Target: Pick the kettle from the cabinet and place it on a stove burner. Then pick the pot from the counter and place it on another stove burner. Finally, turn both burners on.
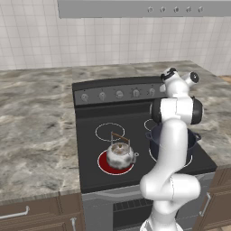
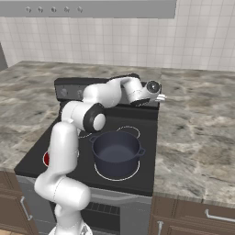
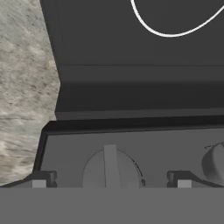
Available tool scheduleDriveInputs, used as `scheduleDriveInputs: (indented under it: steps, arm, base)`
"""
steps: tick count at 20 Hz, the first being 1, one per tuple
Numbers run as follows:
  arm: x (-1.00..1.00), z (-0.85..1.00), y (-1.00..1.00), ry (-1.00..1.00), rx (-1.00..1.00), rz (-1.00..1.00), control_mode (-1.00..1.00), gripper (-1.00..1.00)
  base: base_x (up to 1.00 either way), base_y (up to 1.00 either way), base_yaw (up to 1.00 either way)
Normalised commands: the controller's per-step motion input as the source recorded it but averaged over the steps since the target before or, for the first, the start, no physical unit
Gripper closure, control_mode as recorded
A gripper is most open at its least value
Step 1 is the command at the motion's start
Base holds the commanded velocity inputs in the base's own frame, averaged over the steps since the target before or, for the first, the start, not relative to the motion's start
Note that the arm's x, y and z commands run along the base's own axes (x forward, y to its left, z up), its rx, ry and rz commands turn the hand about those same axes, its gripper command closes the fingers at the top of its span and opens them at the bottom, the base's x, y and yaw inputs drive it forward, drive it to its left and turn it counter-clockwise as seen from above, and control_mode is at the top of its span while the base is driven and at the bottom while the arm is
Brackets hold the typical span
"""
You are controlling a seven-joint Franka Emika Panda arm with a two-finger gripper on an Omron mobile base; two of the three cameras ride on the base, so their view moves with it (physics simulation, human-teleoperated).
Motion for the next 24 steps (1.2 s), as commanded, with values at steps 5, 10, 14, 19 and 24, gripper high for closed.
scheduleDriveInputs:
  steps: [5, 10, 14, 19, 24]
  arm:
    - [0.13, -0.05, 0.0, 0.03, 0.0, 0.0, -1.0, -1.0]
    - [0.11, -0.03, 0.0, 0.03, 0.0, 0.0, -1.0, -1.0]
    - [0.08, -0.02, 0.0, 0.01, 0.0, 0.0, -1.0, -1.0]
    - [0.05, -0.01, 0.0, 0.0, 0.0, 0.0, -1.0, -1.0]
    - [0.02, -0.04, 0.03, 0.0, 0.0, 0.0, -1.0, -1.0]
  base:
    - [0.0, 0.0, 0.0]
    - [0.0, 0.0, 0.0]
    - [0.0, 0.0, 0.0]
    - [0.0, 0.0, 0.0]
    - [0.0, 0.0, 0.0]
